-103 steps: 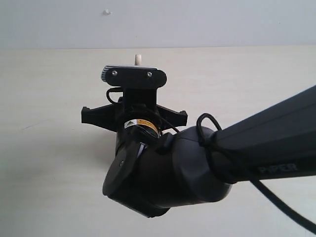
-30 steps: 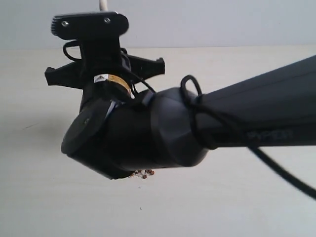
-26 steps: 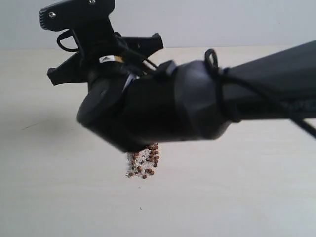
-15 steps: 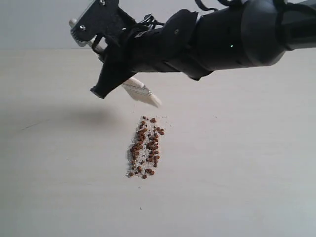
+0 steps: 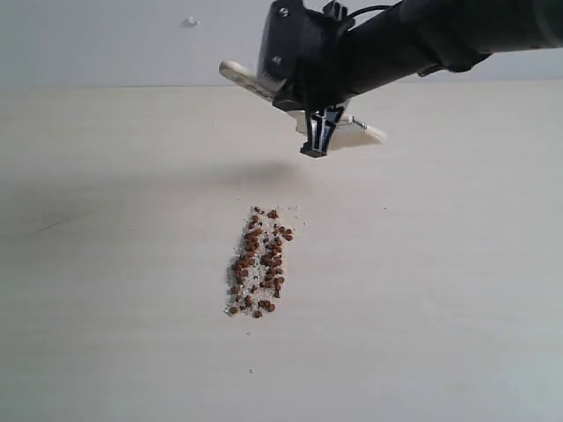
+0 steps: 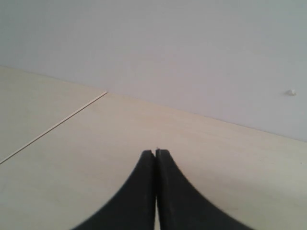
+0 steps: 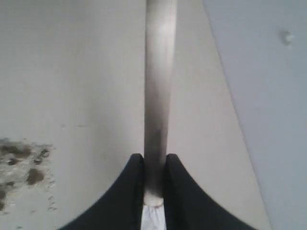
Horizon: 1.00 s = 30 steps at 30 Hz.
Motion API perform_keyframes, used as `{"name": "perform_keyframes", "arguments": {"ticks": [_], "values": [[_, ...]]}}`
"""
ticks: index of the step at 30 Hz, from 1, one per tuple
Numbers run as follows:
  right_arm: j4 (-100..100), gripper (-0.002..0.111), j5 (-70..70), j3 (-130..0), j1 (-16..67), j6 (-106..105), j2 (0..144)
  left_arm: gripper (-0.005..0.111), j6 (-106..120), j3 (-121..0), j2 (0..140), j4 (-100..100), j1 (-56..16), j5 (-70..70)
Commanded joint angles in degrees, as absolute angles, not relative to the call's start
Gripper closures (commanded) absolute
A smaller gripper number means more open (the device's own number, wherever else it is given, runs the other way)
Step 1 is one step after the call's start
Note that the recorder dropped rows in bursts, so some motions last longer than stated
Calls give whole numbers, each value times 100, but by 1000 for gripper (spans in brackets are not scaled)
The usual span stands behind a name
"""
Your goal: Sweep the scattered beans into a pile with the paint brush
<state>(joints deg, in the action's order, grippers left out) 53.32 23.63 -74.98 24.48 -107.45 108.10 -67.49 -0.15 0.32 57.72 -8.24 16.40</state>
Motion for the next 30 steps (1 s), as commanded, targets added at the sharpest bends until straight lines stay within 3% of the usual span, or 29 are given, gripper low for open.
{"name": "perform_keyframes", "arguments": {"ticks": [1,6,14,30], "values": [[7596,108,5196,-7837,1379,-12121,10831,107,-6773,0,0,5809,-822,1641],[8991,108,6926,-7923,786,-12121,11608,107,-6773,0,0,5809,-822,1641],[9688,108,6996,-8635,798,-12121,12445,107,-6773,0,0,5809,-822,1641],[8192,108,6966,-8964,1065,-12121,12960,107,-6773,0,0,5799,-823,1641]]}}
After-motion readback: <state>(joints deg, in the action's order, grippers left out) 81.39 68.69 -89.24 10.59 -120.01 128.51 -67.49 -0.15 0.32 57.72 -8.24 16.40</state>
